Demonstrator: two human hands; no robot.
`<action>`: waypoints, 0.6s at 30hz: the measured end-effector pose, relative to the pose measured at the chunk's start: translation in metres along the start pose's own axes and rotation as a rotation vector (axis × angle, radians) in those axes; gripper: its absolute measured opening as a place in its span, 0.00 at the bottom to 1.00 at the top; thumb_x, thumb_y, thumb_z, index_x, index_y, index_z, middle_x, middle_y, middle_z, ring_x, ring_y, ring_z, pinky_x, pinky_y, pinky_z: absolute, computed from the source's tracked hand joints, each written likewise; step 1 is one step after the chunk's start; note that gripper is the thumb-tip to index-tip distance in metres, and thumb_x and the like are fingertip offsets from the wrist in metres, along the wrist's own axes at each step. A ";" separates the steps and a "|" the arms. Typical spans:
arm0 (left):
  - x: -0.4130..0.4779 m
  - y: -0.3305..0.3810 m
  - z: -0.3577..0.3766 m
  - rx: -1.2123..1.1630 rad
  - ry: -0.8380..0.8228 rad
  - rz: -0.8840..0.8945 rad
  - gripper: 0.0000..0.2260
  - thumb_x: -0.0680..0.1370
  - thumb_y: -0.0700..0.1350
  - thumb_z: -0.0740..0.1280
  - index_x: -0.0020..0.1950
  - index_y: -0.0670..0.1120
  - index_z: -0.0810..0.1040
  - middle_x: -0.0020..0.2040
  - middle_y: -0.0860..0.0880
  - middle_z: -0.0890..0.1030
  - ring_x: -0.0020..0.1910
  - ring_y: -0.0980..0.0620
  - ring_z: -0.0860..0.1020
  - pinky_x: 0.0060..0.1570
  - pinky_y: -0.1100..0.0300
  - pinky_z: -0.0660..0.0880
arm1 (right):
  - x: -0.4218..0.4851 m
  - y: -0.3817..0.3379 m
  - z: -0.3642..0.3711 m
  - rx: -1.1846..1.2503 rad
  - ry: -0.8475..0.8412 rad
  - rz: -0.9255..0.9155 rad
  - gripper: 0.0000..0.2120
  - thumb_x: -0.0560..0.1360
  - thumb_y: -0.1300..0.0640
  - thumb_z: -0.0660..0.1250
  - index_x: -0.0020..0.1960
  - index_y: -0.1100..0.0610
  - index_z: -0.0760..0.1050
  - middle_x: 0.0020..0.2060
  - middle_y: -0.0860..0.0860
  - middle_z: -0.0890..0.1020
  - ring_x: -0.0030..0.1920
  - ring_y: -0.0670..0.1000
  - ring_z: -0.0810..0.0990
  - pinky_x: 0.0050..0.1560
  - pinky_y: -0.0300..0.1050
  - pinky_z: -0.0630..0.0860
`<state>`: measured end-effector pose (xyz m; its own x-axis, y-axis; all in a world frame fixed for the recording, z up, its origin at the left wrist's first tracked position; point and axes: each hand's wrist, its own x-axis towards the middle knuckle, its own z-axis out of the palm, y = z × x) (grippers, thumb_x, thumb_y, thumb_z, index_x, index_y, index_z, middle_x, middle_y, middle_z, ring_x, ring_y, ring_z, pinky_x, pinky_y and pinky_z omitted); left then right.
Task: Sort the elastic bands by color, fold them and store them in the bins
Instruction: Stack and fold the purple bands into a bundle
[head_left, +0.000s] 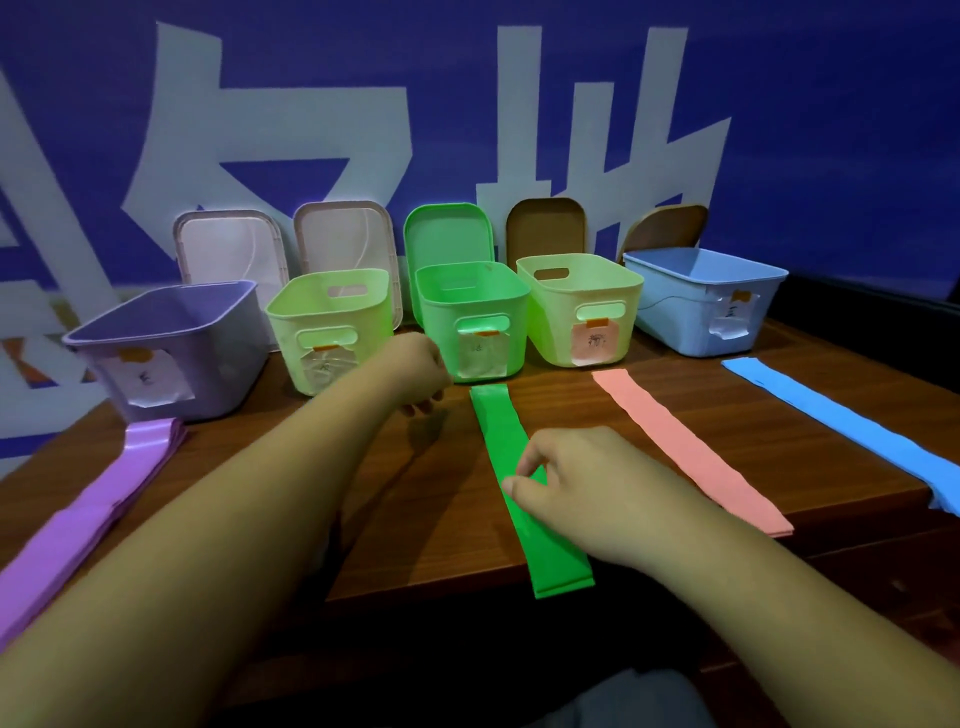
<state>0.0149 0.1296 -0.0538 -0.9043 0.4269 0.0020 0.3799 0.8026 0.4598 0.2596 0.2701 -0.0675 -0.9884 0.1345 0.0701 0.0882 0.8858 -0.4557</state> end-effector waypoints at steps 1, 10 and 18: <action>-0.009 -0.005 -0.010 -0.021 -0.001 0.012 0.07 0.84 0.47 0.69 0.52 0.43 0.82 0.45 0.46 0.87 0.40 0.48 0.87 0.39 0.52 0.85 | 0.008 -0.008 0.001 -0.006 0.005 -0.022 0.14 0.79 0.34 0.67 0.52 0.43 0.80 0.41 0.43 0.79 0.43 0.46 0.80 0.38 0.48 0.75; -0.093 -0.104 -0.107 -0.159 0.156 -0.063 0.12 0.83 0.55 0.69 0.51 0.48 0.83 0.40 0.50 0.86 0.39 0.51 0.86 0.36 0.58 0.82 | 0.087 -0.114 0.040 0.049 -0.020 -0.253 0.12 0.81 0.43 0.69 0.47 0.49 0.84 0.34 0.44 0.78 0.38 0.46 0.77 0.38 0.43 0.70; -0.128 -0.243 -0.152 -0.223 0.301 -0.308 0.07 0.83 0.46 0.69 0.53 0.44 0.84 0.47 0.45 0.87 0.46 0.45 0.86 0.44 0.50 0.85 | 0.165 -0.213 0.109 0.194 -0.079 -0.308 0.08 0.79 0.50 0.69 0.45 0.51 0.84 0.35 0.47 0.83 0.38 0.48 0.82 0.45 0.47 0.81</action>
<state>0.0086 -0.1835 -0.0307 -0.9968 0.0177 0.0775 0.0645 0.7500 0.6583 0.0645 0.0549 -0.0557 -0.9722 -0.1666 0.1643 -0.2320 0.7780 -0.5839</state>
